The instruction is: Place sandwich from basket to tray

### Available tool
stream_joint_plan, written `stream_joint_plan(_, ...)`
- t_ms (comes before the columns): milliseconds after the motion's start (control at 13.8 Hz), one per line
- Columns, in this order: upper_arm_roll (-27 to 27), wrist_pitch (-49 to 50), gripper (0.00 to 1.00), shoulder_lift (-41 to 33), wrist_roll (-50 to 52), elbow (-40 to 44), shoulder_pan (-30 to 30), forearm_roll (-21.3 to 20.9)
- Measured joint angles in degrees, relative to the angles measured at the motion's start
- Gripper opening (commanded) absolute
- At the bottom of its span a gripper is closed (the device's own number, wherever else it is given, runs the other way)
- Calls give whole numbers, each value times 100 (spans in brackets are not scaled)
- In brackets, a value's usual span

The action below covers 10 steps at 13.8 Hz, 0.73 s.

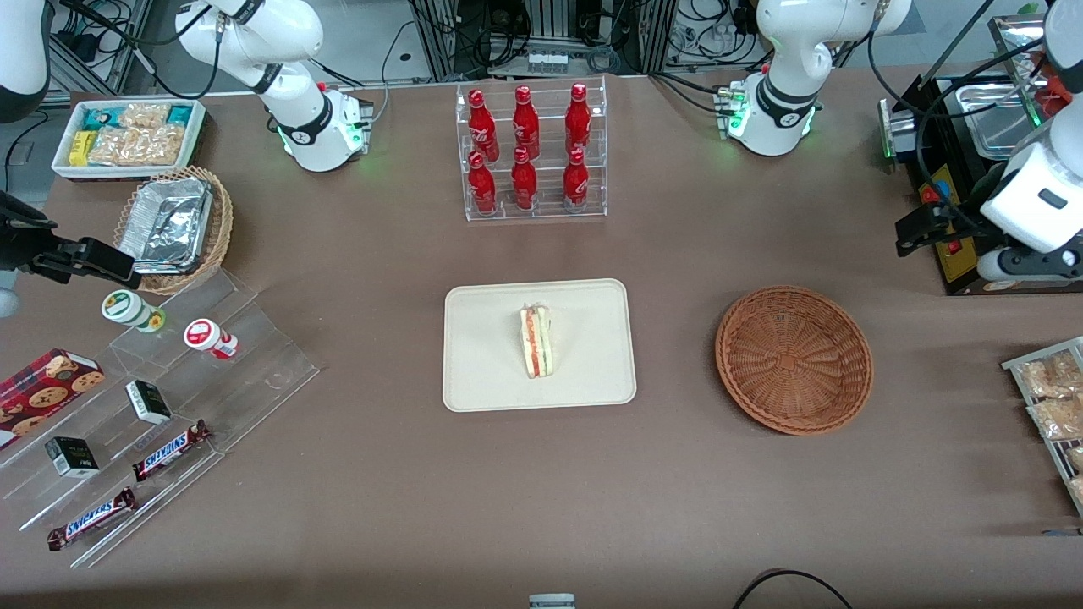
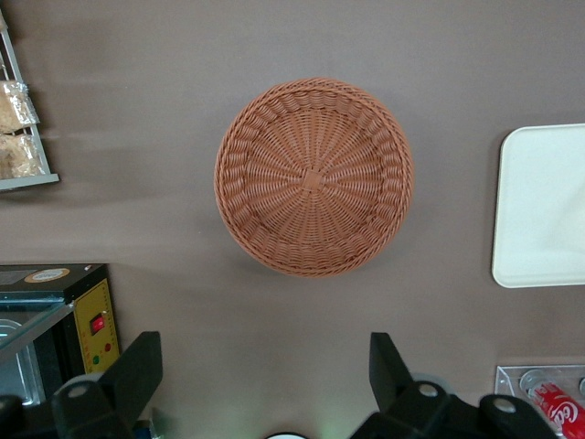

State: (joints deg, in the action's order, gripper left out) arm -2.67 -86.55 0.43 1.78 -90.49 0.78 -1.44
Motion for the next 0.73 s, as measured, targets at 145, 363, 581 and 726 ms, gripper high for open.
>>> stream_joint_plan(145, 76, 0, 100, -78, -160, -65, 35, 2)
stream_joint_plan(363, 142, 35, 100, -164, -219, -79, 58, 4)
stream_joint_plan(581, 159, 68, 100, -236, -219, -81, 61, 4)
stream_joint_plan(726, 204, 66, 99, -243, -221, -71, 60, 4)
